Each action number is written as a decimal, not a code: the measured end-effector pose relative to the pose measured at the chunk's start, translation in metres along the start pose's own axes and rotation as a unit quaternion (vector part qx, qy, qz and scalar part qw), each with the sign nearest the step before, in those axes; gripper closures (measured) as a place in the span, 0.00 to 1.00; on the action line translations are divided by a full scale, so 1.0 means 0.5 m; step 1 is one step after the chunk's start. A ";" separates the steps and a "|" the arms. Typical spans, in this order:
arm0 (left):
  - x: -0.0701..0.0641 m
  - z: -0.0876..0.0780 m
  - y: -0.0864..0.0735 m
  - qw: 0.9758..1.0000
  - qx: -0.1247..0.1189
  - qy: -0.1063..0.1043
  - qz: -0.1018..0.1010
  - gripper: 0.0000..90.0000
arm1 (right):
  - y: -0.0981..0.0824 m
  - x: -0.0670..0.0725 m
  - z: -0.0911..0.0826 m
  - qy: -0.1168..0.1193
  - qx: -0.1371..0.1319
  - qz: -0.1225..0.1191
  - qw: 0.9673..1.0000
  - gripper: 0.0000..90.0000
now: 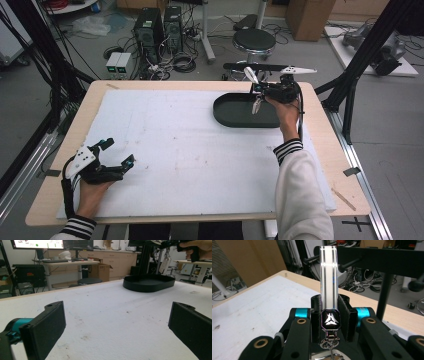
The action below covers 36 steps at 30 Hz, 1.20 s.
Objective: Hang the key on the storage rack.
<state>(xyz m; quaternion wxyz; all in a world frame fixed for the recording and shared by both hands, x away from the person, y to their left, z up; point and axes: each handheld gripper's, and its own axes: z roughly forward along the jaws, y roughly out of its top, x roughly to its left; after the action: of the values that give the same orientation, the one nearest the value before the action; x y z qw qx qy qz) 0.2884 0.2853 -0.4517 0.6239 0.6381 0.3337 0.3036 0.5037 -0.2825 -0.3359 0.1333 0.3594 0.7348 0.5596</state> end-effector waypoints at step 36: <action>-0.003 -0.002 -0.001 1.000 -0.005 0.000 0.010 0.02 | -0.029 -0.045 0.022 -0.008 -0.021 0.048 0.999 0.82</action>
<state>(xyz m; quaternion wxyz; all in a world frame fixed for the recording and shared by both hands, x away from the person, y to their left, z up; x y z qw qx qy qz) 0.2865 0.2847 -0.4520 0.6240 0.6386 0.3259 0.3109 0.5206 -0.2914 -0.3578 0.1196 0.3961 0.7037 0.5776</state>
